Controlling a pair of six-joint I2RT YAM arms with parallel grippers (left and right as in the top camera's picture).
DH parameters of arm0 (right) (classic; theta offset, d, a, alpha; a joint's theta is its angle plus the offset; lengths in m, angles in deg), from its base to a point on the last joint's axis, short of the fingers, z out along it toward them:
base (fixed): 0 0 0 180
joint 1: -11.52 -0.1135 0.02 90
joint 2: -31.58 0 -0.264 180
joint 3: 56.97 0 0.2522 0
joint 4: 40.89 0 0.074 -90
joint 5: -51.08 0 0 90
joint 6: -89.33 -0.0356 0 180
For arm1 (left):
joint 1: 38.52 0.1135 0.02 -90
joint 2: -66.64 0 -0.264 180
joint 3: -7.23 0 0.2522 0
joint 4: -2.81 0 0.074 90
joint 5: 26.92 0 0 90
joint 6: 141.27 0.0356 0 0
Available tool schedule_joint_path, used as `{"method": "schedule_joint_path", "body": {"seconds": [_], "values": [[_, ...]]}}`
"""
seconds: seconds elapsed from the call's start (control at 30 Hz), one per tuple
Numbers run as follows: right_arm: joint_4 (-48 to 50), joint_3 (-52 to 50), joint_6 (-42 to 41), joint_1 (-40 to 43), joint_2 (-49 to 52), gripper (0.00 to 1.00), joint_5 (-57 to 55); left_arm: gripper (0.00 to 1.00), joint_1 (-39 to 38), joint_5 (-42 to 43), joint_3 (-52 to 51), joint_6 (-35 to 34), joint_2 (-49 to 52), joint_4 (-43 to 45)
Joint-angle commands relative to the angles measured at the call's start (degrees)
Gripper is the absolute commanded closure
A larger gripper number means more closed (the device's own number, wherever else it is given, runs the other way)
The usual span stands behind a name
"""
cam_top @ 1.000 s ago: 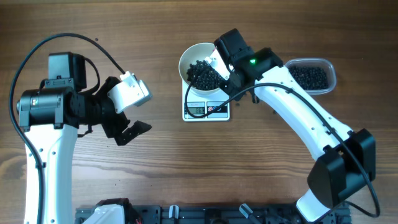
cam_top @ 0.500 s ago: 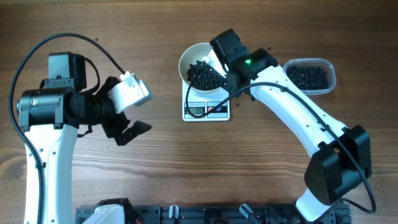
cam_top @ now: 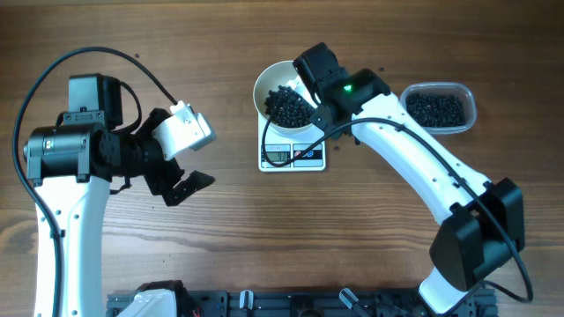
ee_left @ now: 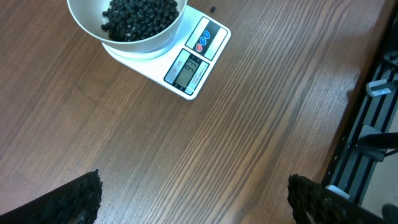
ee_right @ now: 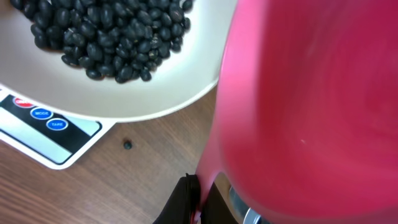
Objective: Scoop item into bowl and weigh 150g on scale
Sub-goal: 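Tilt the scoop with right gripper to pour beans into bowl, then move the empty pink scoop right back to the bean container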
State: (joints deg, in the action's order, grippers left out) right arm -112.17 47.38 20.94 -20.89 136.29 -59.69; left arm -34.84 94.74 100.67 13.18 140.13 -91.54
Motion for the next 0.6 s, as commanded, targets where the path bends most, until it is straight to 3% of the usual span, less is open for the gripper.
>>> {"method": "schedule_joint_path", "body": {"seconds": [0.0,0.27,0.57], "values": [[-3.6,4.9,-8.5,1.7,-0.1,0.96,3.1,0.0,0.2,1.5,1.2,1.2,-0.6,0.0],[-13.9,5.6,-12.7,13.1,-3.4,0.96,18.2,0.0,0.2,1.5,1.2,1.2,-0.6,0.0],[-21.3,5.4,-9.0,29.2,-3.7,0.96,19.8,0.0,0.2,1.5,1.2,1.2,-0.6,0.0]]}}
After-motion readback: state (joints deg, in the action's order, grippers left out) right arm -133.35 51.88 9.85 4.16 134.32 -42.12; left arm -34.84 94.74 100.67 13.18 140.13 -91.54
